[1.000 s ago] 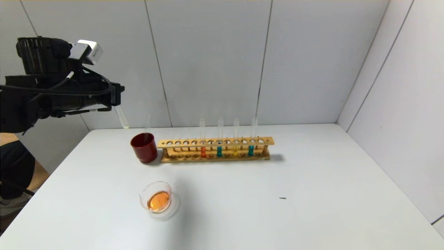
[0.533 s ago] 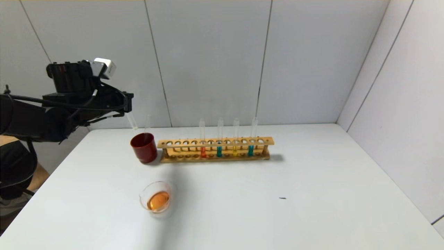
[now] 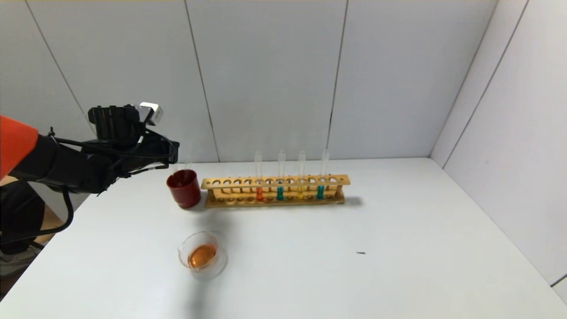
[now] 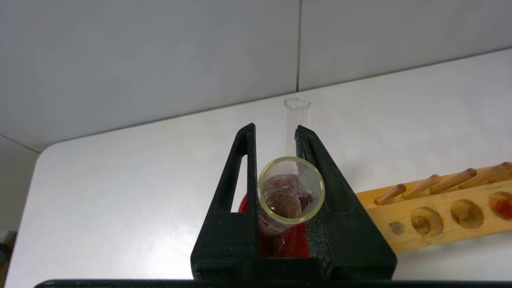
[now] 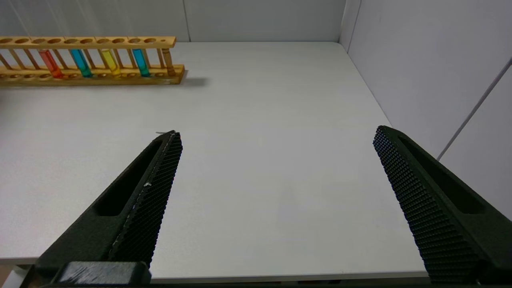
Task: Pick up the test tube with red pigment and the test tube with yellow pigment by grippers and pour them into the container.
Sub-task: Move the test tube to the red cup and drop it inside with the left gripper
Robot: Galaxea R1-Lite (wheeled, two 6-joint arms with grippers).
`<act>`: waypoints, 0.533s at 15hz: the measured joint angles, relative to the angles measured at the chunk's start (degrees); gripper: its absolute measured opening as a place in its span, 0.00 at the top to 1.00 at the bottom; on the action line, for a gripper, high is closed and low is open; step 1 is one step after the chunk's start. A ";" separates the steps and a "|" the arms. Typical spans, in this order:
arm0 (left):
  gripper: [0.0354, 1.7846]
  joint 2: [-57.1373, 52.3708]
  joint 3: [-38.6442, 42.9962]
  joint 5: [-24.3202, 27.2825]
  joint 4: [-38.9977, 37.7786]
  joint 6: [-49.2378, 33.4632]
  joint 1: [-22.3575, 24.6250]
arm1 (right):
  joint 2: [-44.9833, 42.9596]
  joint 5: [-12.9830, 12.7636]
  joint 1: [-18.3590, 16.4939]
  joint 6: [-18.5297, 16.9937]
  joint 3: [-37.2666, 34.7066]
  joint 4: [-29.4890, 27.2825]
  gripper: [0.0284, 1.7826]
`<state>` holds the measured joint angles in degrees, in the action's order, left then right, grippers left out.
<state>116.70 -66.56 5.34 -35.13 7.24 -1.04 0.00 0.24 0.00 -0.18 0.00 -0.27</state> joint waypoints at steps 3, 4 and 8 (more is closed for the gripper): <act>0.82 2.10 1.84 0.00 -4.89 0.28 -0.22 | 0.00 0.00 0.00 0.00 0.00 0.00 0.02; 0.82 2.79 2.12 0.00 -5.92 0.35 -0.26 | 0.00 0.00 0.00 0.00 0.00 0.00 0.02; 0.75 4.33 2.58 0.00 -6.62 0.35 -0.28 | 0.00 0.00 0.00 0.00 0.00 0.00 0.02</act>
<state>121.03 -63.98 5.34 -41.75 7.59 -1.32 0.00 0.24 0.00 -0.18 0.00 -0.27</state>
